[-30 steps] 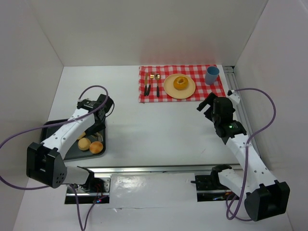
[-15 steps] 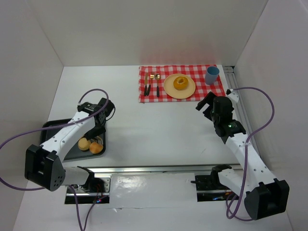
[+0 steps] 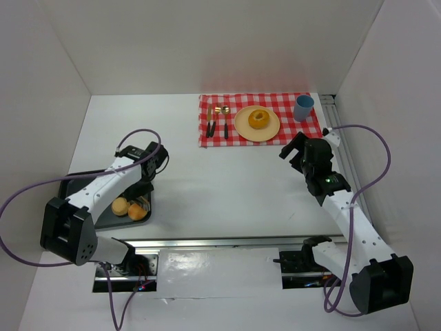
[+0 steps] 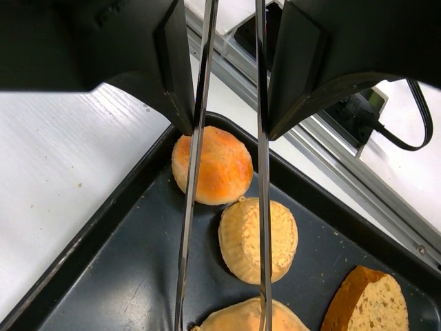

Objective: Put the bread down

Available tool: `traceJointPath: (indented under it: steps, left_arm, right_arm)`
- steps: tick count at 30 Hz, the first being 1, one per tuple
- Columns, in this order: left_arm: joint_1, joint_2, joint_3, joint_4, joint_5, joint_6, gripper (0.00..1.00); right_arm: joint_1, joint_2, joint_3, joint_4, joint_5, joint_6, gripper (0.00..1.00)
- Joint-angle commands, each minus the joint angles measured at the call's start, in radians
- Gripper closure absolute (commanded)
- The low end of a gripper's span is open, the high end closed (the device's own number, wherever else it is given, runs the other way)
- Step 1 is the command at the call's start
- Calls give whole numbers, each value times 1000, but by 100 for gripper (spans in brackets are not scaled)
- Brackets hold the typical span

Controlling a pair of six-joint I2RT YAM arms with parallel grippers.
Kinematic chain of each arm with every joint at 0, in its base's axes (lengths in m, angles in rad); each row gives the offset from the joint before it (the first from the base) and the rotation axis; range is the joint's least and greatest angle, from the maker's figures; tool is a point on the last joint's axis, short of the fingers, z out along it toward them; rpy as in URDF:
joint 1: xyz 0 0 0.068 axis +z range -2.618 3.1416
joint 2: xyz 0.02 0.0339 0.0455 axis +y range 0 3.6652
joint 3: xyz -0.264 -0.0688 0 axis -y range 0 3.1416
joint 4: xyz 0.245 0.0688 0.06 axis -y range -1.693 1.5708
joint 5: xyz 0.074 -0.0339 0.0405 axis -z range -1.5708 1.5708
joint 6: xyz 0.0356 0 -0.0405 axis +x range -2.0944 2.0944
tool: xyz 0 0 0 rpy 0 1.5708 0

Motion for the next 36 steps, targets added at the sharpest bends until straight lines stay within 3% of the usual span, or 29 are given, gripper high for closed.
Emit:
traceJointPath:
  steps: [1, 11, 18, 36]
  left_arm:
    - [5, 17, 36, -6, -44, 4, 44]
    - [-16, 17, 55, 4, -24, 4, 46]
    - [-16, 17, 64, 4, -24, 4, 54]
    - [-7, 36, 44, -24, -36, 37, 44]
  right_arm:
    - [4, -17, -9, 35, 7, -11, 0]
    - [4, -8, -18, 35, -3, -11, 0]
    - [4, -8, -18, 44, -3, -11, 0]
    - [4, 10, -18, 62, -13, -11, 0]
